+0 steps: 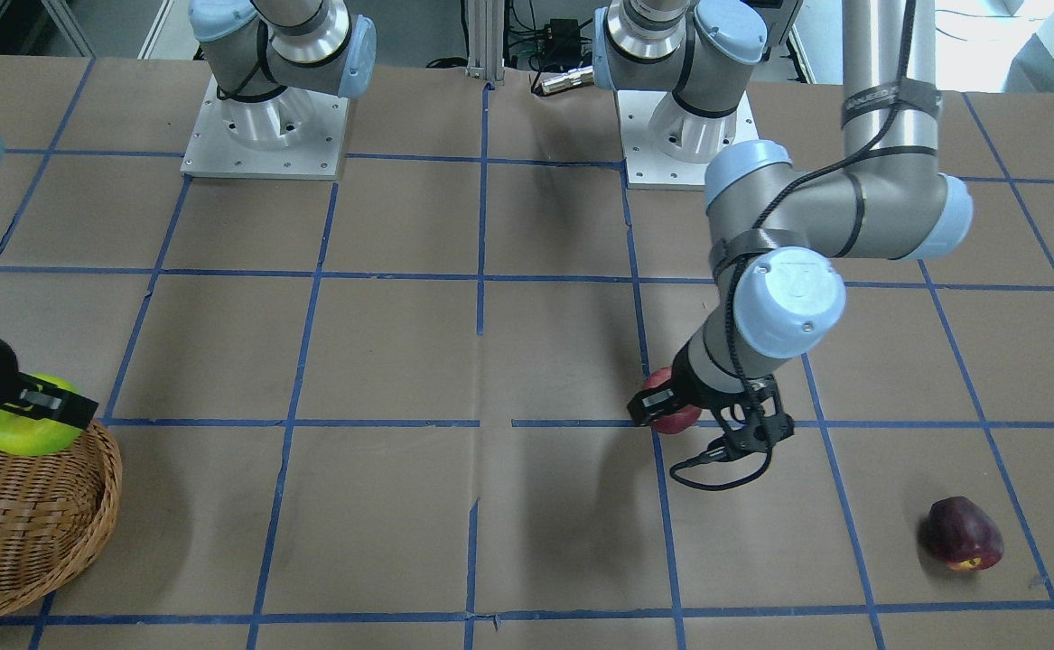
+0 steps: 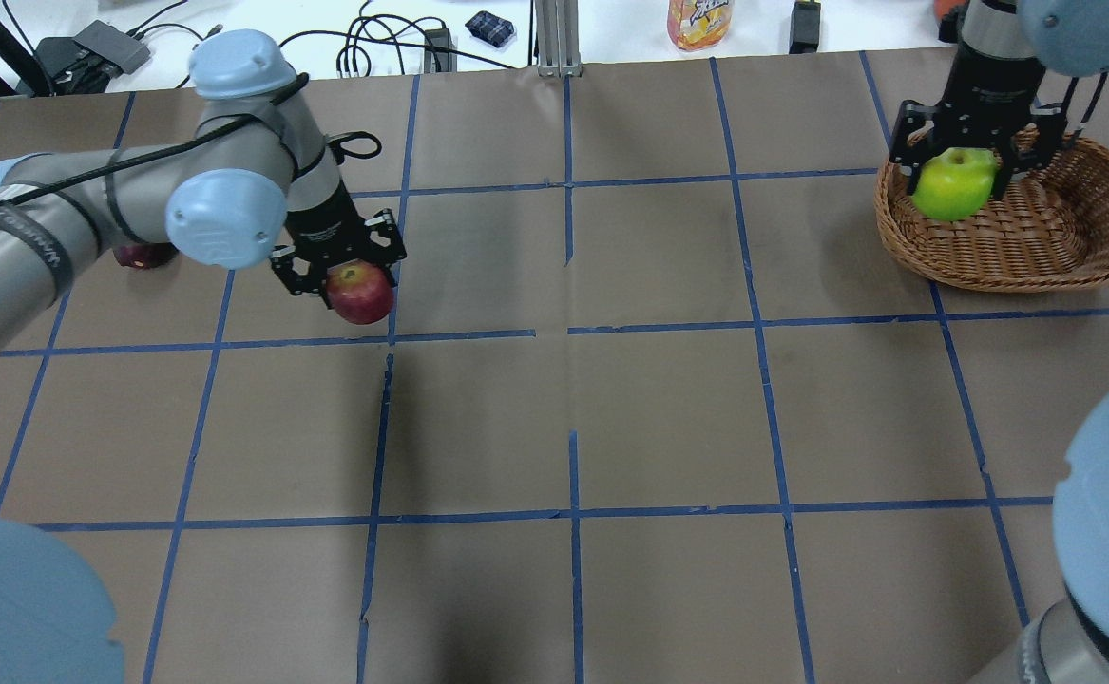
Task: Put all apples into basket
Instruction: 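Carry the green apple to the basket while the left carries the red apple centerward, then set the red apple at center with the left while the right releases the green apple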
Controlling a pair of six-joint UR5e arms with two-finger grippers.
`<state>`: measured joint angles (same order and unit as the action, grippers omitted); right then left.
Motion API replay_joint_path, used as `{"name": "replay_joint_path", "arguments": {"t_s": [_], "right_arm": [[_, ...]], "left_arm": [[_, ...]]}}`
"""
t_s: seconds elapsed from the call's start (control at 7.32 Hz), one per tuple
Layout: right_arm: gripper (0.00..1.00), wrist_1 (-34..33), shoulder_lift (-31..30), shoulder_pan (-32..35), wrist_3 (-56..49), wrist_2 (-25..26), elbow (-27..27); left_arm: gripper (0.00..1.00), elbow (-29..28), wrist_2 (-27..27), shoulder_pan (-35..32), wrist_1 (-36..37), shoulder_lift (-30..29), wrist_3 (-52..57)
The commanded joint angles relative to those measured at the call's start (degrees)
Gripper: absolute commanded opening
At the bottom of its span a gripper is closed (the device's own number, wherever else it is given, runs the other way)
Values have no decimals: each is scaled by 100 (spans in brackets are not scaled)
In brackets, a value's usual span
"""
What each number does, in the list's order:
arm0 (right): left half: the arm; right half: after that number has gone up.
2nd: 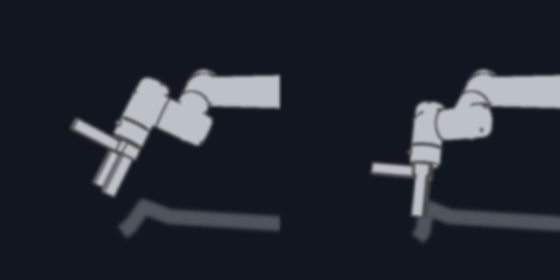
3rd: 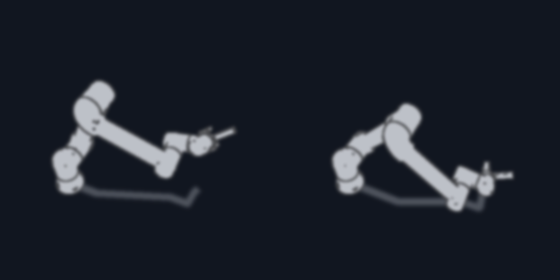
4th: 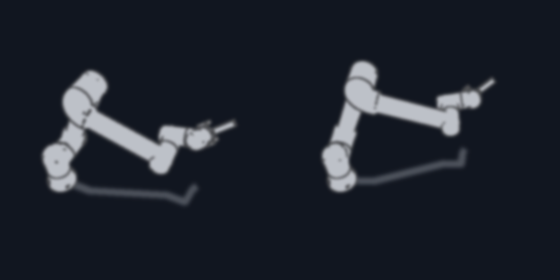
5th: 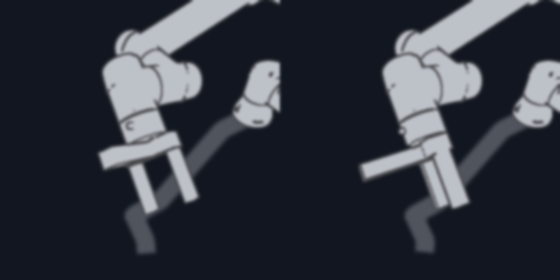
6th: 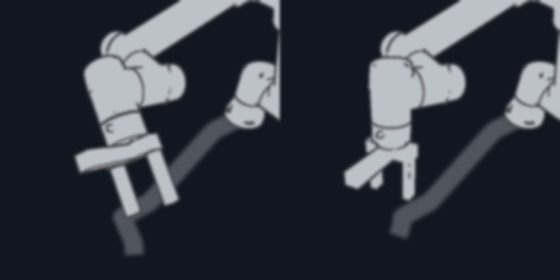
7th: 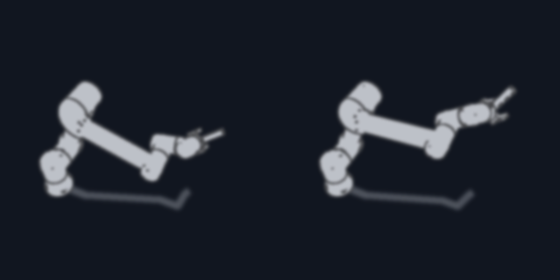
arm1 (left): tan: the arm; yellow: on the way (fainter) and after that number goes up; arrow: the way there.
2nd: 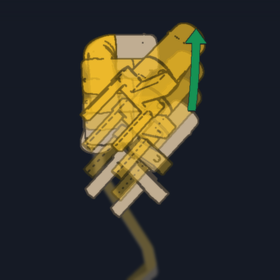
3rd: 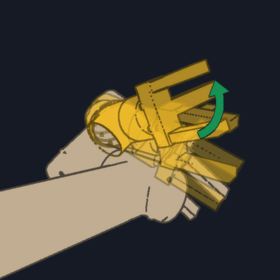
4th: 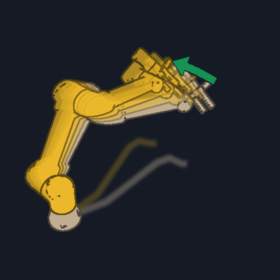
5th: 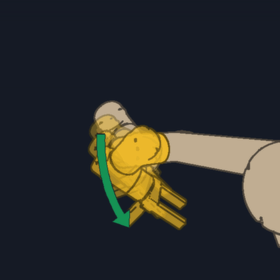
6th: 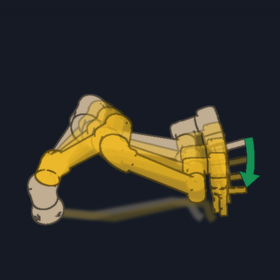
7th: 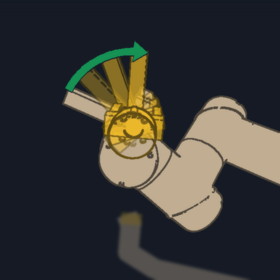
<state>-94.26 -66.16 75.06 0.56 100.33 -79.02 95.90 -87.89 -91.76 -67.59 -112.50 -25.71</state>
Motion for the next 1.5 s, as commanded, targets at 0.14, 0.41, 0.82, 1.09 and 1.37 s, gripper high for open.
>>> {"name": "replay_joint_path", "arguments": {"t_s": [0.14,0.41,0.82,1.09,1.37], "right_arm": [[0,-845,435,-579,-872,312,36],[0,-1302,812,-1034,-1626,260,62],[0,-2263,1411,-1283,-2262,251,80],[0,-2587,1535,-1318,-2306,259,71],[97,-2562,1527,-1318,-2289,233,71]], "left_arm": [[38,-115,387,-1386,1141,-648,-1804],[54,-71,892,-1433,1222,-825,-1841],[100,-150,1002,-1380,1310,-765,-1727],[100,-325,1054,-856,1039,-511,-1683],[100,-606,1011,-119,24,-221,-391]]}}
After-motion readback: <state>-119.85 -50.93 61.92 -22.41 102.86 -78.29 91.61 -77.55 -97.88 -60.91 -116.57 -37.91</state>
